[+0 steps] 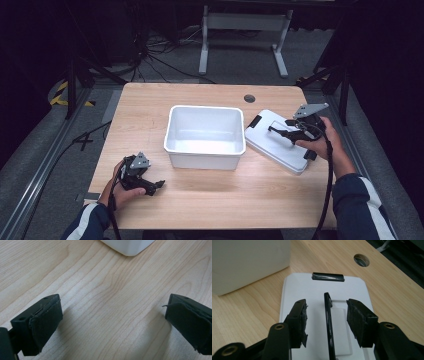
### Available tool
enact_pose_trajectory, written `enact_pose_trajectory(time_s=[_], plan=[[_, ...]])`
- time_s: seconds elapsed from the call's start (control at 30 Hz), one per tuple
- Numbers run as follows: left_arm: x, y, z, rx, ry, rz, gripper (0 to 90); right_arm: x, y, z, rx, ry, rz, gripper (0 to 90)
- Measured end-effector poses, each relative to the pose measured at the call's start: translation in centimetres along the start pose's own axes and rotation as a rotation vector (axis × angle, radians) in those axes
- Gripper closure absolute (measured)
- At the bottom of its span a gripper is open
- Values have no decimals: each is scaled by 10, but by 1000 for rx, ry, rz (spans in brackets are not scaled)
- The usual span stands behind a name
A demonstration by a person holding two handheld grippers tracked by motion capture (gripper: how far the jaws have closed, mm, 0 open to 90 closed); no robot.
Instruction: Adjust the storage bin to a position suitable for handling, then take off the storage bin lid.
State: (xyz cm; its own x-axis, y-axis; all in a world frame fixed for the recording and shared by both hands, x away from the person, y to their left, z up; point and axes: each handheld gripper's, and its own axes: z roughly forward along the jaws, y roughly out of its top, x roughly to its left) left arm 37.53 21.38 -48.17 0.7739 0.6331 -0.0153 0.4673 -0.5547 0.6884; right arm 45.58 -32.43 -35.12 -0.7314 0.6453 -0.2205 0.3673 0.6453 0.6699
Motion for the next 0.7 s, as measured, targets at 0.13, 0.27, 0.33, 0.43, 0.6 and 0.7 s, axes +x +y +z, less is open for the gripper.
enact_pose_trajectory(time_s=[0.13, 0.27, 0.33, 0.43, 0.6, 0.7], plan=[[0, 0, 1, -4, 0, 0, 15, 9, 2, -9, -33, 21, -9, 490], [0, 0, 0, -5, 0, 2, 20, 17, 2, -15, -43, 27, -25, 480], [-1, -1, 0, -3, -3, -1, 21, 20, 2, -18, -57, 32, -16, 476], [0, 0, 0, -5, -5, 2, 20, 24, -1, -21, -72, 33, -17, 464], [0, 0, 0, -6, -5, 1, 20, 32, -6, -25, -70, 31, -23, 452], [0, 0, 0, -5, -6, 2, 20, 38, -9, -29, -88, 35, -29, 450]])
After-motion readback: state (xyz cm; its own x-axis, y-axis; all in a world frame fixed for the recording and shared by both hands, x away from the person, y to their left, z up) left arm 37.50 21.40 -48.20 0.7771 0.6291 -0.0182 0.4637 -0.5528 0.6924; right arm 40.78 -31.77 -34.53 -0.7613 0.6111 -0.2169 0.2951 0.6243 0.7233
